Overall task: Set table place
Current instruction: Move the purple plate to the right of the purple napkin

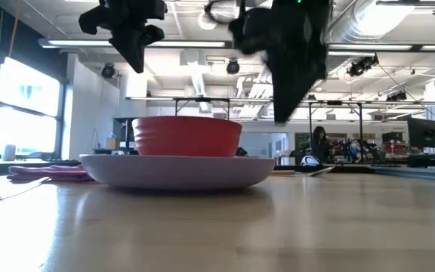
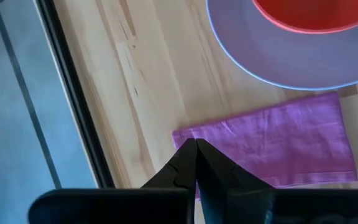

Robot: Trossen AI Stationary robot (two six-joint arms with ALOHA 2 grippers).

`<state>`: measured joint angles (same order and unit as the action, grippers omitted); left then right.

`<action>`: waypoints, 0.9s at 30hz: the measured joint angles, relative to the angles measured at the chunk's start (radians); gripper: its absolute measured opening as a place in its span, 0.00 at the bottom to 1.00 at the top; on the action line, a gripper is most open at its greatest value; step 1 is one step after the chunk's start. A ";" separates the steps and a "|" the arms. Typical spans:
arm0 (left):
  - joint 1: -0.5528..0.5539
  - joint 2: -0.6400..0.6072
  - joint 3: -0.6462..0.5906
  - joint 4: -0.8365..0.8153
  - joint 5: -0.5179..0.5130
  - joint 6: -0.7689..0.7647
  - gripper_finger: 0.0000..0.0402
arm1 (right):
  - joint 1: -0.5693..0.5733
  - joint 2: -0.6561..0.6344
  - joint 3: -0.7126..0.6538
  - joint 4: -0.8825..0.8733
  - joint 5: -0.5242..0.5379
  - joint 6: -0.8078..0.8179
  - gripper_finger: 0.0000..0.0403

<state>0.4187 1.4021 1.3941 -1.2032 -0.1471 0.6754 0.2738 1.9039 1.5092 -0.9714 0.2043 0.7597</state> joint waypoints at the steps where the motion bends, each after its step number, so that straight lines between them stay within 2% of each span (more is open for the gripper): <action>1: 0.000 -0.004 0.000 0.001 0.000 0.000 0.00 | -0.005 -0.030 -0.002 -0.001 0.007 0.000 0.00; 5: 0.000 -0.024 0.000 0.001 0.000 0.000 0.00 | -0.051 -0.147 -0.039 -0.004 0.025 0.022 0.00; 10: 0.002 -0.050 -0.026 -0.036 0.014 -0.052 0.00 | -0.139 -0.278 -0.089 0.034 0.025 -0.030 0.00; 13: 0.015 -0.080 -0.121 -0.030 0.062 -0.112 0.00 | -0.186 -0.341 -0.100 0.030 0.032 -0.083 0.00; 20: 0.001 -0.106 -0.466 0.109 0.218 -0.321 0.00 | -0.265 -0.437 -0.101 0.015 0.032 -0.219 0.00; 23: -0.050 -0.105 -0.578 0.219 0.285 -0.410 0.00 | -0.293 -0.462 -0.101 -0.003 0.029 -0.267 0.00; 27: -0.157 -0.105 -0.647 0.330 0.323 -0.525 0.00 | -0.328 -0.493 -0.101 -0.055 0.027 -0.311 0.00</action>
<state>0.2621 1.2968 0.7474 -0.8733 0.1758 0.1509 -0.0539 1.4109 1.4082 -1.0261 0.2314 0.4485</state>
